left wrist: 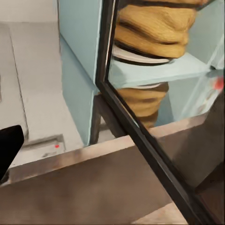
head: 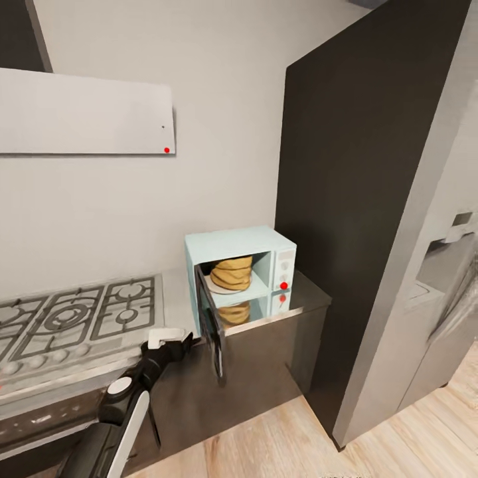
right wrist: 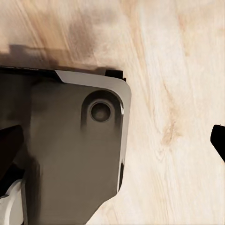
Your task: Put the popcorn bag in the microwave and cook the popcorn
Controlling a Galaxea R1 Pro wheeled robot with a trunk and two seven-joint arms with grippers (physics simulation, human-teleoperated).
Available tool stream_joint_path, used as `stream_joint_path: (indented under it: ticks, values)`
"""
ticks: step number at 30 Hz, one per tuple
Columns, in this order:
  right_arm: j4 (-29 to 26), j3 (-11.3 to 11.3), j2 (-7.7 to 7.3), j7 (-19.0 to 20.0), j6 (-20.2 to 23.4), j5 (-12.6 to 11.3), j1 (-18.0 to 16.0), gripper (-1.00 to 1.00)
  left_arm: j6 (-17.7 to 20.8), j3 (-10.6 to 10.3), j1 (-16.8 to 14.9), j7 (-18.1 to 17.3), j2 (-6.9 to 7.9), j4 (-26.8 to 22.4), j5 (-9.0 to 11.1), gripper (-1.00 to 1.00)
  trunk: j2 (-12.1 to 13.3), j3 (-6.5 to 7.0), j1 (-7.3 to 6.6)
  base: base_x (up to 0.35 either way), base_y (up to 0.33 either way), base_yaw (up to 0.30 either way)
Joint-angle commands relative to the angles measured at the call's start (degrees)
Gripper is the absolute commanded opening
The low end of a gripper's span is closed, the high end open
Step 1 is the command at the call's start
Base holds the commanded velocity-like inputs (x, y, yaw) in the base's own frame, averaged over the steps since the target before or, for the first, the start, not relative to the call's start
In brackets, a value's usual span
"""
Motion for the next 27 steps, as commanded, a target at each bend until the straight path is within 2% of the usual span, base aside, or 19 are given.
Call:
stream_joint_path:
  ticks: [1,5,27]
  values:
    - [0.2,0.4,0.01,0.2,-0.2,-0.4,-0.1,1.0,0.3,-1.0,0.0,0.0,-0.01,0.0,0.7,1.0,-0.1,-0.07,0.03,0.001,0.0,-0.251]
    - [0.2,0.4,0.03,0.1,-0.3,-0.3,-0.1,1.0,0.3,-2.0,0.0,0.0,-0.01,0.3,0.7,1.0,-0.1,0.11,0.03,0.0,0.0,-0.258]
    - [0.2,0.5,0.25,0.0,-0.4,-0.3,-0.1,1.0,0.0,-2.2,0.0,0.7,-0.01,0.6,0.4,1.0,-0.1,0.8,0.03,0.0,0.0,-0.272]
